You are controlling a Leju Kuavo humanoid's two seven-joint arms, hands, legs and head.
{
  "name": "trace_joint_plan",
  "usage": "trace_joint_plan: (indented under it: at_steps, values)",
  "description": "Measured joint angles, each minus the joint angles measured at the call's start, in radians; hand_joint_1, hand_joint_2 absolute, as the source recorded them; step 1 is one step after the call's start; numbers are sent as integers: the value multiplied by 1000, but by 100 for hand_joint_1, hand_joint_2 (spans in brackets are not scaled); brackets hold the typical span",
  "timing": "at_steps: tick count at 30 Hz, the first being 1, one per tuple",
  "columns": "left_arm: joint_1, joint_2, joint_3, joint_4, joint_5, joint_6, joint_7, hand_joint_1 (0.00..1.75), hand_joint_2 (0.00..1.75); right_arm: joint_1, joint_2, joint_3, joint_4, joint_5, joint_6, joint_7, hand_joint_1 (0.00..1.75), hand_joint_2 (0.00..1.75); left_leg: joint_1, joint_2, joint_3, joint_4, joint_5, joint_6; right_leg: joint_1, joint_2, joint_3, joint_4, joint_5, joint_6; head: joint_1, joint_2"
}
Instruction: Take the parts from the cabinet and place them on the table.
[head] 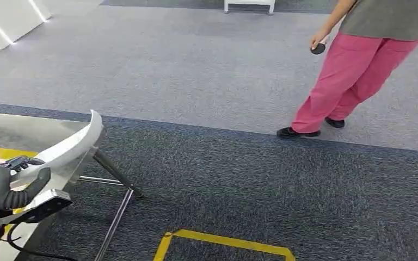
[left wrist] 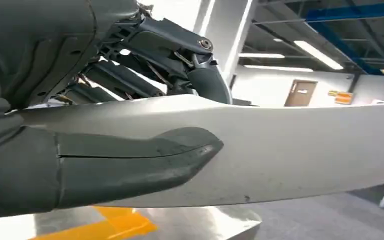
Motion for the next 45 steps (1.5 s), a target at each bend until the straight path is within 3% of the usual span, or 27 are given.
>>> trace_joint_plan:
  at_steps: [4, 8, 12, 15, 17, 18, 20, 21, 22, 23, 25, 26, 27, 28, 31, 32, 33, 34, 35, 36, 37, 38, 39, 41, 42, 43, 45]
  values:
    - [10, 0, 4, -2, 0, 0, 0, 175, 175, -1, 0, -2, 0, 3, -7, 0, 0, 0, 0, 0, 0, 0, 0, -8, 0, -1, 1, 0, 0, 0, 0, 0]
    - [12, -4, 5, -2, -1, 0, 0, 175, 175, -5, 0, -2, 0, 3, -8, 0, 0, 0, -3, 0, -1, 4, -1, -6, -5, -2, 2, -1, 3, 4, -1, 0]
    - [12, -10, 5, -2, -3, -5, 1, 175, 175, -22, 0, 20, 7, 3, -8, 0, 0, 0, -8, 0, -2, 9, -4, 0, -9, -1, 3, -1, 4, 11, 0, 0]
    - [12, -15, 6, -2, -3, -2, 2, 175, 175, -32, 0, 31, 11, 2, -8, 0, 0, 0, -12, -1, -5, 11, -3, 11, -13, -4, 6, -6, 8, 20, 0, 0]
    - [12, -16, 7, -5, -3, 2, 1, 175, 175, -36, -1, 32, 13, 1, -8, 0, 0, 0, 1, -3, 8, -15, 14, 21, -11, -5, -3, -1, 0, 28, -1, 0]
    - [10, -18, 8, -8, -3, 5, 1, 175, 175, -36, -1, 34, 14, 0, -8, 0, 0, 0, 1, -8, 9, -20, 17, 25, -9, -1, -16, 29, -23, 31, 3, 0]
    - [14, -21, 7, -8, 0, 5, 0, 175, 175, -37, -1, 37, 16, 0, -8, 0, 0, 0, 1, -15, 7, -20, 17, 26, -12, -1, -87, 181, -99, 36, 5, 0]
    - [17, -23, 6, -8, 1, 5, 0, 175, 175, -37, -1, 38, 17, 0, -8, 0, 0, 0, 1, -20, 6, -19, 17, 26, -12, -1, -122, 251, -124, 39, 5, 0]
    - [17, -25, 6, -8, 6, 5, -1, 175, 175, -36, -1, 38, 18, 0, -8, 0, 0, 0, 1, -27, 6, -19, 17, 26, -13, -1, -144, 291, -129, 41, 5, 0]
    - [17, -28, 5, -8, 15, 4, -5, 175, 175, -34, -1, 39, 18, 0, -8, 0, 0, 0, 2, -35, 7, -18, 17, 25, -14, -1, -141, 281, -108, 43, 5, 0]
    - [18, -32, 6, -8, 31, 5, -17, 175, 175, -35, -1, 40, 19, 0, -8, 0, 0, 0, 5, -56, 12, -16, 13, 19, -19, 7, -70, 138, -18, 44, 5, 0]
    - [18, -34, 6, -8, 34, 5, -21, 175, 175, -35, -2, 40, 19, 0, -8, 0, 0, 0, 7, -67, 15, -14, 9, 13, -25, 36, -21, 42, 24, 47, 5, 0]
    - [19, -34, 8, -8, 36, 5, -22, 175, 175, -35, -2, 40, 20, 0, -8, 0, 0, 0, 6, -74, 11, -11, 6, 7, -32, 93, -1, 10, 3, 47, 6, 0]
    - [17, -34, 9, -8, 36, 5, -23, 175, 175, -35, -2, 40, 19, 0, -8, -1, 0, 0, 4, -85, 3, 3, 5, 0, -33, 94, 13, -15, 0, 41, 4, 0]
    - [24, -36, 12, -10, 36, 5, -22, 175, 175, -39, -10, 47, 18, 0, -8, -5, 0, 0, 12, -122, -9, -2, 12, -14, -26, 56, 14, -7, -1, 25, 5, 0]
    - [25, -34, 13, -10, 36, 5, -21, 175, 175, -39, -10, 48, 16, 0, -8, -1, 0, 0, 13, -121, -9, 4, 3, -18, -33, 39, 19, -14, 1, 17, 6, 0]
    - [26, -35, 13, -10, 36, 5, -20, 175, 175, -38, -17, 48, 16, 0, -8, 0, 0, 0, 10, -70, -22, 31, -16, -24, -31, 28, 23, -16, -2, 9, -2, 0]
    - [22, -33, 15, -10, 36, 3, -18, 175, 175, -37, -17, 49, 15, 0, -8, 0, 0, 0, 10, -32, -52, 90, -51, -30, -29, 14, 23, -16, -3, 4, -7, 0]
    - [21, -33, 15, -10, 38, 2, -17, 175, 175, -36, -17, 49, 14, 0, -8, 0, 0, 0, 12, -11, -95, 175, -91, -35, -27, -1, 23, -16, -5, 2, -7, 0]
    - [23, -33, 13, -10, 38, 0, -15, 175, 175, -36, -17, 49, 14, 0, -8, 0, 0, 0, 15, -3, -135, 254, -121, -37, -26, -15, 23, -16, -7, -1, -7, 0]
    - [25, -33, 13, -10, 38, 0, -14, 175, 175, -36, -18, 49, 14, 0, -8, 0, 0, 0, 17, 0, -166, 308, -131, -39, -25, -30, 23, -16, -8, -2, -7, 0]
    - [27, -33, 13, -10, 39, 0, -12, 175, 175, -36, -18, 49, 14, 0, -9, 0, 0, 0, 17, 0, -169, 308, -112, -40, -24, -45, 26, -16, -11, -1, -7, 0]
    - [27, -33, 13, -10, 39, 0, -12, 175, 175, -37, -18, 49, 14, 0, -8, 0, 0, 0, 17, 2, -151, 268, -75, -39, -23, -59, 30, -16, -14, -1, -8, 0]
    - [27, -32, 14, -10, 39, 0, -12, 175, 175, -37, -18, 49, 14, 0, -8, 0, 0, 0, 15, 26, -68, 100, 22, -30, -23, -84, 42, -16, -21, 3, -7, 0]
    - [27, -32, 14, -10, 39, 0, -12, 175, 175, -37, -18, 49, 14, 0, -8, 0, 0, 0, 10, 76, -35, 32, 37, -22, -21, -93, 47, -17, -24, 7, -7, 0]
    - [25, -32, 15, -11, 39, 0, -11, 175, 175, -37, -18, 49, 14, 0, -8, 0, 0, 0, -7, 114, -28, 11, 22, -17, -13, -105, 47, -13, -30, 14, -6, 0]
    - [25, -32, 15, -11, 41, 0, -10, 175, 175, -38, -19, 49, 13, 0, -8, -1, 0, 0, -5, 87, -39, 12, 20, -8, -11, -131, 49, -17, -31, 20, -7, 0]
